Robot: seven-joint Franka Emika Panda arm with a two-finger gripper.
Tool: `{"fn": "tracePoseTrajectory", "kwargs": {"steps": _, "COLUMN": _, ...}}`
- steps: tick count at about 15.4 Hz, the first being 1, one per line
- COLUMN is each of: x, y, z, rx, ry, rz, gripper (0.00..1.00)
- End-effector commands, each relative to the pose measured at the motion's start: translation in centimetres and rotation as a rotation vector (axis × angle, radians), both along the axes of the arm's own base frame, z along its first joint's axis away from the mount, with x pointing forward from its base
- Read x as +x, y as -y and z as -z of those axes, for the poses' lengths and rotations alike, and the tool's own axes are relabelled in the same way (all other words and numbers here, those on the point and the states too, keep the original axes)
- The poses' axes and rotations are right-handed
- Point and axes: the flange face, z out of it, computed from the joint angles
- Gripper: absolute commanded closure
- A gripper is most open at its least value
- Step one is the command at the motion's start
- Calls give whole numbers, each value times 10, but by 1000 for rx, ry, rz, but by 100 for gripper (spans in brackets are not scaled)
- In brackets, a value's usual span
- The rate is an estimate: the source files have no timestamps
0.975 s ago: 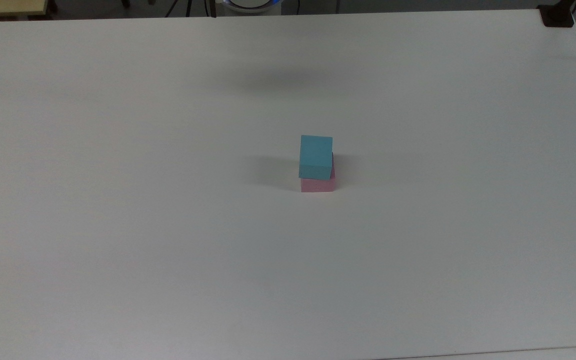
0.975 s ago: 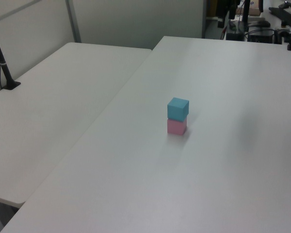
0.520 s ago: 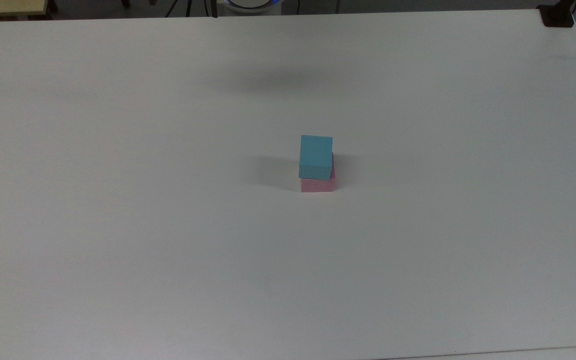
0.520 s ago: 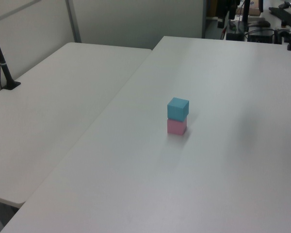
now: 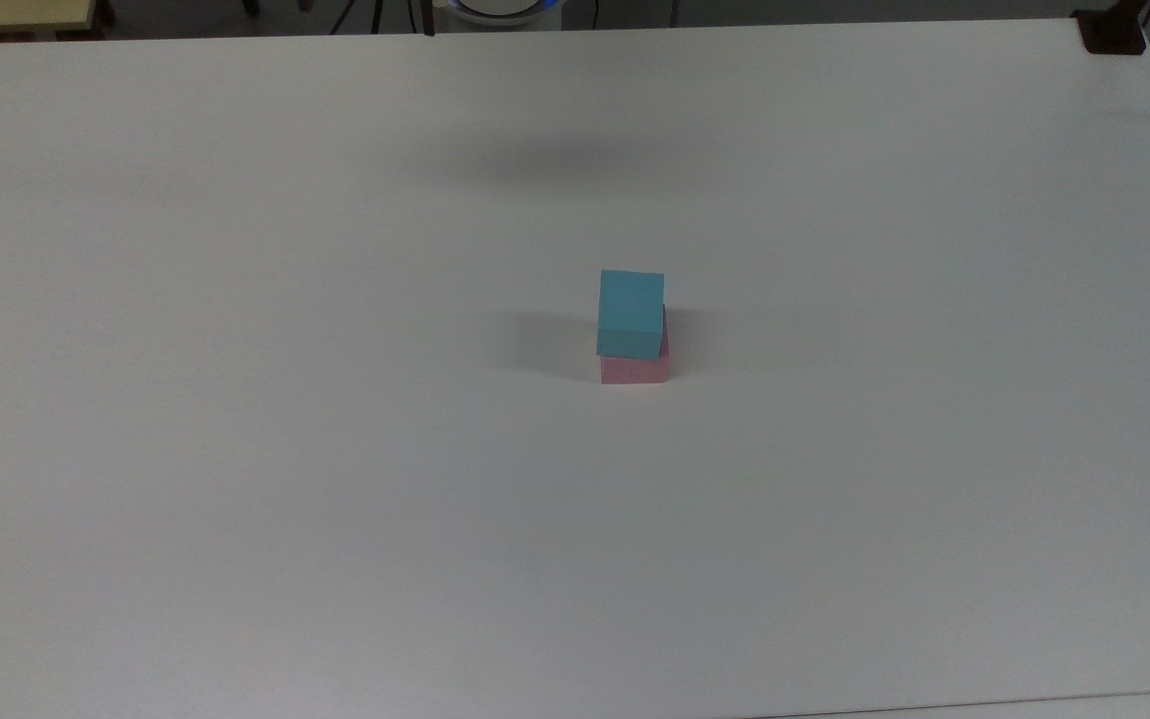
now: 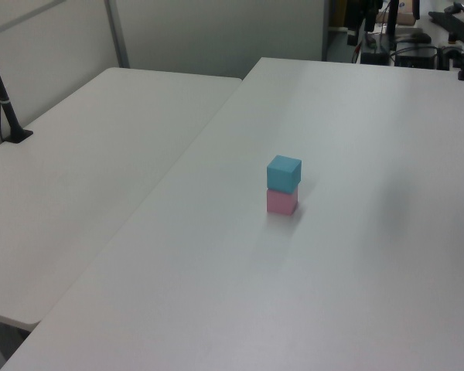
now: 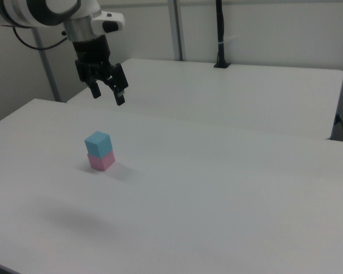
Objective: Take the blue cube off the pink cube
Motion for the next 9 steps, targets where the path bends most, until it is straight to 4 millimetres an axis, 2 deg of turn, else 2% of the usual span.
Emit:
{"fn": "tracePoseTrajectory", "kwargs": {"steps": 1, "x": 5, "y": -1, "z": 18, "rx": -3, "ry": -47, "rz": -209, "gripper": 0}}
{"fn": "tracePoseTrajectory", "kwargs": {"steps": 3, "x": 13, "y": -11, "z": 24, "rx": -3, "ry": -53, "rz": -224, "gripper": 0}}
{"fn": "tracePoseTrajectory", "kwargs": {"steps": 4, "x": 20, "y": -31, "z": 33, "rx": -2, "ry": -66, "rz": -254, "gripper": 0}}
{"fn": "tracePoseTrajectory", "kwargs": {"steps": 5, "x": 26, "y": -43, "z": 42, "rx": -1, "ry": -73, "rz": -258, "gripper": 0}}
{"fn": "tracePoseTrajectory", "kwargs": {"steps": 7, "x": 42, "y": -65, "z": 63, "rx": 12, "ry": -48, "rz": -177, "gripper": 0}}
{"fn": "tracePoseTrajectory", "kwargs": {"steps": 9, "x": 58, "y": -99, "z": 91, "rx": 14, "ry": -46, "rz": -136, "gripper": 0}}
